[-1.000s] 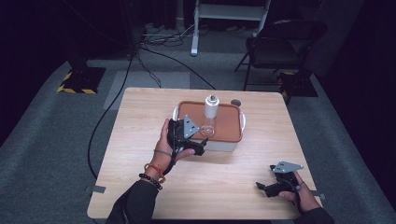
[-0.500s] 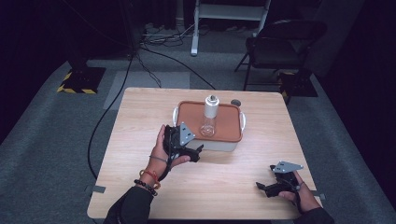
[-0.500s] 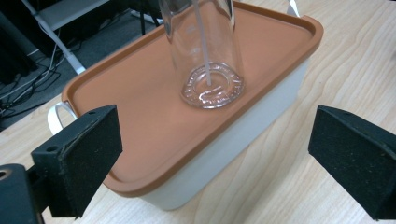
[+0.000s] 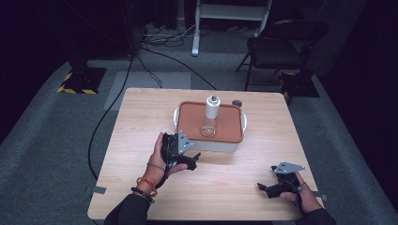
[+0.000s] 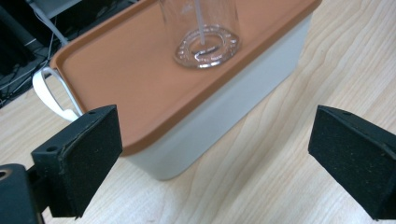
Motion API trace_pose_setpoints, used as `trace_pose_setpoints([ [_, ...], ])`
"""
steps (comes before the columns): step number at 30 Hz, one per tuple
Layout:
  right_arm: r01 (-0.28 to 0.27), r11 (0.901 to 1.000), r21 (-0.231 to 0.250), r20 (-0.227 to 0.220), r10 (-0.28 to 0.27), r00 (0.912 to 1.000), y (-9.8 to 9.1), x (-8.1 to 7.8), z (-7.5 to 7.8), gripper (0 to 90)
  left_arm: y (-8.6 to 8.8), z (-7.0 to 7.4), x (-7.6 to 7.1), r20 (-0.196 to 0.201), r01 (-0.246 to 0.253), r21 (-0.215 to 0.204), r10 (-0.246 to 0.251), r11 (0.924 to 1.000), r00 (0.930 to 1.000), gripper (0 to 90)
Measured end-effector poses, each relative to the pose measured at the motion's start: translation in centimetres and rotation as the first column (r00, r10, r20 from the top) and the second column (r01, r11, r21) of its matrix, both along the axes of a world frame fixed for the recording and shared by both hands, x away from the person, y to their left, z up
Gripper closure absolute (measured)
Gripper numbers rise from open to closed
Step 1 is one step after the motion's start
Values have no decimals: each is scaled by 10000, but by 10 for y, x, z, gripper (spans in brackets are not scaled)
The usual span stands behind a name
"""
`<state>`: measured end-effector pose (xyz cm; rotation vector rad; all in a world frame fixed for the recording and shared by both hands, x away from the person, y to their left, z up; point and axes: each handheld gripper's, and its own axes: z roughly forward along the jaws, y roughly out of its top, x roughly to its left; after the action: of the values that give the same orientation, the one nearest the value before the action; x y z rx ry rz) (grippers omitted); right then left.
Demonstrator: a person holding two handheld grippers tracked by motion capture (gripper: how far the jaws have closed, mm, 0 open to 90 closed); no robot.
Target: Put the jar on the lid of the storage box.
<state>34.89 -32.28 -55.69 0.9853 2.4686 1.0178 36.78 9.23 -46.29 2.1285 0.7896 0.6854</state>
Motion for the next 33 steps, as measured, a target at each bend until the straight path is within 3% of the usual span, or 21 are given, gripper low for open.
trace_pose_setpoints([
  [10, -1, 10000, -1, 1, 1, 10000, 0, 0, 0, 0, 12, -14, -10, -198, -57, 493, 67, 9988, 9998, 27],
  [33, -1, 10000, -2, 2, 1, 10000, 0, 0, 0, 0, 44, -42, -29, -730, -431, 884, 497, 9952, 9961, 27],
])
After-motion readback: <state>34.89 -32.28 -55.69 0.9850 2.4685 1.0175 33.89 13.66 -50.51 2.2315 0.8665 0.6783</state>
